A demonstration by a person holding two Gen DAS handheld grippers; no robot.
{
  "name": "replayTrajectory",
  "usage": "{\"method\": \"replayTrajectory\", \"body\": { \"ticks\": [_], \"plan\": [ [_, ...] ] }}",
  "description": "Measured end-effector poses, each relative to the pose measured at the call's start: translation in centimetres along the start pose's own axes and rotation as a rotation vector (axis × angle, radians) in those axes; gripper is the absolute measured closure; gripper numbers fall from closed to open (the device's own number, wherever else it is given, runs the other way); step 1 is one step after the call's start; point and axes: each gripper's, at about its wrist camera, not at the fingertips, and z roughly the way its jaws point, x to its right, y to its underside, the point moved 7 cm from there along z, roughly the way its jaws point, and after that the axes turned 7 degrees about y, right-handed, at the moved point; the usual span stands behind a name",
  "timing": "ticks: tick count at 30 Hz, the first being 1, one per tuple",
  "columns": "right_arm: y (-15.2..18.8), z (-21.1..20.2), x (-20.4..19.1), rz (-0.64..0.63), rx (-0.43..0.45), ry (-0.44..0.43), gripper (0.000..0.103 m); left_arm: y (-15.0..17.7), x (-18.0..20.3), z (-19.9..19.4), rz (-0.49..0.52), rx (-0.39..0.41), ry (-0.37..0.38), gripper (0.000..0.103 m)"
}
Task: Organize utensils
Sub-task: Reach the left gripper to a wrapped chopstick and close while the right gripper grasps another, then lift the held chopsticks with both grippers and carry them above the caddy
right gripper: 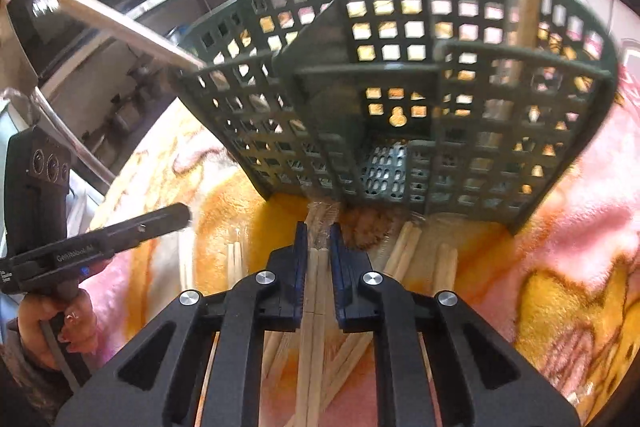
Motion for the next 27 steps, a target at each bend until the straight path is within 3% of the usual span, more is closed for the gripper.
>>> {"method": "replayTrajectory", "body": {
  "ticks": [9, 27],
  "plan": [
    [-0.7, -6.4, 1.1, 0.053, 0.146, -0.008, 0.094, -1.6, 3.3, -4.6, 0.056, 0.104, 0.065, 0.102],
    [-1.3, -17.1, 0.9, 0.077, 0.420, 0.029, 0.095, -2.8, 13.7, -7.4, 0.253, 0.185, 0.211, 0.102]
  ]
}}
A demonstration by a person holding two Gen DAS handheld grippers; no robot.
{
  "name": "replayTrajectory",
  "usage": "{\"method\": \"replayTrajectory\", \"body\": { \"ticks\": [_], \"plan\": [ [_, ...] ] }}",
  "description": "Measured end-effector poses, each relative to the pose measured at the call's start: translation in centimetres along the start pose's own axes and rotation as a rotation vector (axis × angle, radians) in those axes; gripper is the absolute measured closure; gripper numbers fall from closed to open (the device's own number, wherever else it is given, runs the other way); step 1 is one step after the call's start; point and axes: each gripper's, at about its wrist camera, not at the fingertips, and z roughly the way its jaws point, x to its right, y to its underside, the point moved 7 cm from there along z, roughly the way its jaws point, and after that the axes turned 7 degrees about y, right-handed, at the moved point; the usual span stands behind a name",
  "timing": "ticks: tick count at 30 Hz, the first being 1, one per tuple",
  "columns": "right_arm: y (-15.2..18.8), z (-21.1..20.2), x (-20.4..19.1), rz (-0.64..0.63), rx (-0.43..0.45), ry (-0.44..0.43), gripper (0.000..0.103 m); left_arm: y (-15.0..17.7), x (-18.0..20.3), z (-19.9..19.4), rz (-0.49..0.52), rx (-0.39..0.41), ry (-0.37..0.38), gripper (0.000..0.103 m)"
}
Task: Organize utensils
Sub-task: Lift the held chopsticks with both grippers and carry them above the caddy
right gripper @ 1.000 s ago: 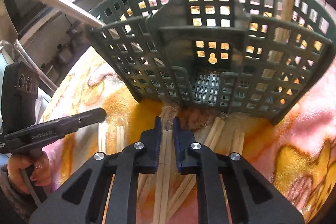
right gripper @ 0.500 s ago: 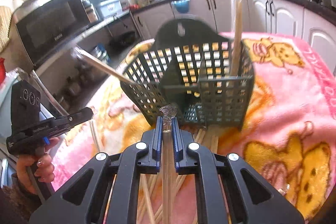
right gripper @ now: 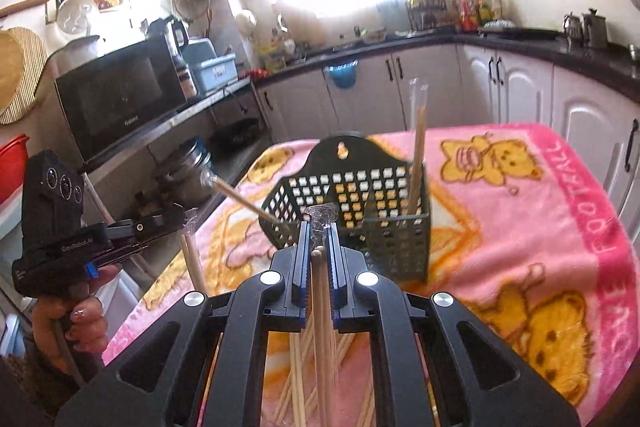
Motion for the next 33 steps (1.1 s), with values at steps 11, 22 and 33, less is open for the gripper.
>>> {"method": "replayTrajectory", "body": {
  "ticks": [11, 22, 33],
  "plan": [
    [-2.6, -2.8, 1.4, 0.014, 0.106, 0.028, 0.095, -2.8, 5.4, 1.5, 0.119, 0.023, 0.076, 0.102],
    [-5.8, -4.5, 1.6, 0.008, 0.195, 0.033, 0.095, -6.6, 9.2, 2.4, 0.187, 0.074, 0.142, 0.102],
    [-9.1, -6.0, 1.2, -0.009, 0.282, 0.036, 0.095, -10.8, 11.0, 3.4, 0.207, 0.123, 0.152, 0.102]
  ]
}}
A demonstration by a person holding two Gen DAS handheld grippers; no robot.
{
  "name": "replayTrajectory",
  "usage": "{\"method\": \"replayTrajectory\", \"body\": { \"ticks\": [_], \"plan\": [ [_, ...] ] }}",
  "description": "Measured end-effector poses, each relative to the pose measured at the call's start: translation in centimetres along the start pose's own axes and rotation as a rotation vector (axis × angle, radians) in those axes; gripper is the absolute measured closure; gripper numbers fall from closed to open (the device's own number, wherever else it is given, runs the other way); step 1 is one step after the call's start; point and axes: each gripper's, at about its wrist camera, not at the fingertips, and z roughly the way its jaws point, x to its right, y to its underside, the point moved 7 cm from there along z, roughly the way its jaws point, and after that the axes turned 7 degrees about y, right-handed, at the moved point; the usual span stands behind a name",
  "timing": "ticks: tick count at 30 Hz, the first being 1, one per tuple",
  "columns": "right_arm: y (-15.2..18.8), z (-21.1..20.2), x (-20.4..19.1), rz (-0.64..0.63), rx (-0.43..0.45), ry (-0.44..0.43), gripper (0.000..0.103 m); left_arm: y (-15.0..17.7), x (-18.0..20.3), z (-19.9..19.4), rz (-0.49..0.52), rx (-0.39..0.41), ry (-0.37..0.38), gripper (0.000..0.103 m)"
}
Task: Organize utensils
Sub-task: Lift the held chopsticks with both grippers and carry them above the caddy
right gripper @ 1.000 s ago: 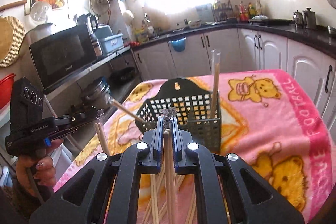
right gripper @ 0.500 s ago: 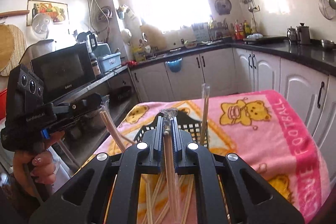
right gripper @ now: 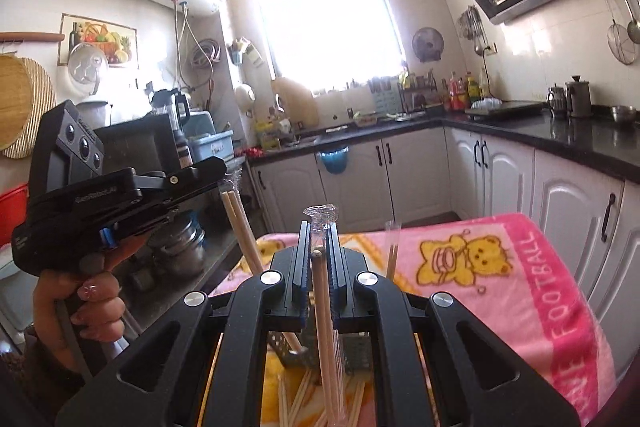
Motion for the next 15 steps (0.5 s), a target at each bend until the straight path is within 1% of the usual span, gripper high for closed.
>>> {"method": "replayTrajectory", "body": {
  "ticks": [7, 15],
  "plan": [
    [-3.3, 0.3, -0.1, -0.023, 0.080, 0.011, 0.095, -2.8, -0.2, 1.3, 0.020, 0.028, -0.024, 0.102],
    [-6.5, 1.3, 0.2, -0.030, 0.157, -0.001, 0.095, -4.1, -1.4, 3.4, 0.009, 0.032, -0.056, 0.102]
  ]
}}
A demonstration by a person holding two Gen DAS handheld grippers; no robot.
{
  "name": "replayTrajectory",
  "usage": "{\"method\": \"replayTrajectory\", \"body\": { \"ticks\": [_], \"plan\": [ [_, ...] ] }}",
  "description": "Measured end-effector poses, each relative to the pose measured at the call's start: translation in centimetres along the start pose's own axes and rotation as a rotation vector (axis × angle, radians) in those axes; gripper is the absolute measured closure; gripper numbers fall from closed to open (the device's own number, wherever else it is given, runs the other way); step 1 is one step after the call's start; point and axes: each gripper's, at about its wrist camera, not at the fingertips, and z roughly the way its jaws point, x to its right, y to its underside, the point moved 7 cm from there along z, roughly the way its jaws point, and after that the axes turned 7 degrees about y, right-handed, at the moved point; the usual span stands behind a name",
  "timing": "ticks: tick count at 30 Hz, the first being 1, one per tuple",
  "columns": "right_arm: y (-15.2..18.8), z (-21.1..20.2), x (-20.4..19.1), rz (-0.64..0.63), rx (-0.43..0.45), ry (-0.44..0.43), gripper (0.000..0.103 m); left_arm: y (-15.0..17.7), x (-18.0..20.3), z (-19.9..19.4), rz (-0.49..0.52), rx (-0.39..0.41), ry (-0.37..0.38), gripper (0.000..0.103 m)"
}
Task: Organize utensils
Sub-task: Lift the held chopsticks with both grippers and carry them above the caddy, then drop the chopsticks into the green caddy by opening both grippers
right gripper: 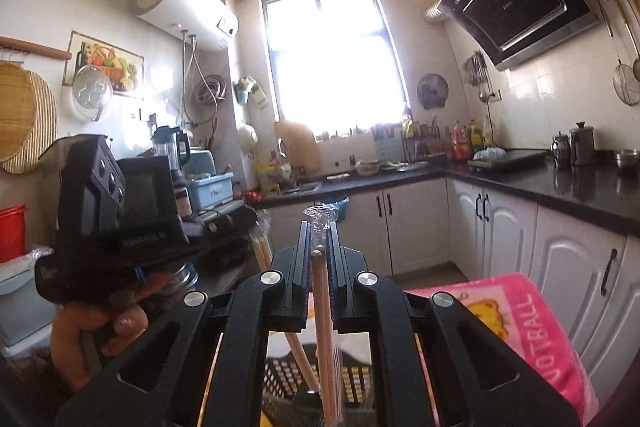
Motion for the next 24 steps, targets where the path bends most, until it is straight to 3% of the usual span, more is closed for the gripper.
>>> {"method": "replayTrajectory", "body": {
  "ticks": [10, 24],
  "plan": [
    [-1.2, 3.3, 1.0, 0.007, 0.051, 0.007, 0.095, 1.8, -2.7, 1.5, -0.031, -0.021, -0.051, 0.102],
    [4.4, 7.5, 2.9, 0.013, -0.036, 0.075, 0.095, 6.0, -4.6, 2.7, -0.075, -0.073, -0.055, 0.102]
  ]
}}
